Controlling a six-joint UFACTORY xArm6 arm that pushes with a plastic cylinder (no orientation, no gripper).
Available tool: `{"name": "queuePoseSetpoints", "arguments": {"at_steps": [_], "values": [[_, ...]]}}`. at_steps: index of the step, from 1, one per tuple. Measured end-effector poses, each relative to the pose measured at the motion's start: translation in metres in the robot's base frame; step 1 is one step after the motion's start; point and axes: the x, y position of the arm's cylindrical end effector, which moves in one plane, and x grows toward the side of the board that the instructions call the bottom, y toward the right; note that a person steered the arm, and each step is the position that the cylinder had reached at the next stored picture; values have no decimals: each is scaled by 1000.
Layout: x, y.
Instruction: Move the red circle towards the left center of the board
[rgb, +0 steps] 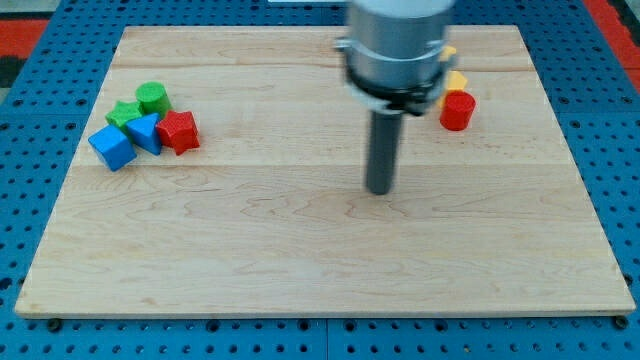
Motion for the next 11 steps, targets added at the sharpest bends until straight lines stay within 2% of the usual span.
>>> {"name": "queuePoseSetpoints", "arguments": {"at_steps": [1,2,3,4,6,7,8,11], "values": [[-44,64],[-70,87],[-74,104],[-90,106],[-110,58],[-125,80],[-132,63],[-158,-99]]}}
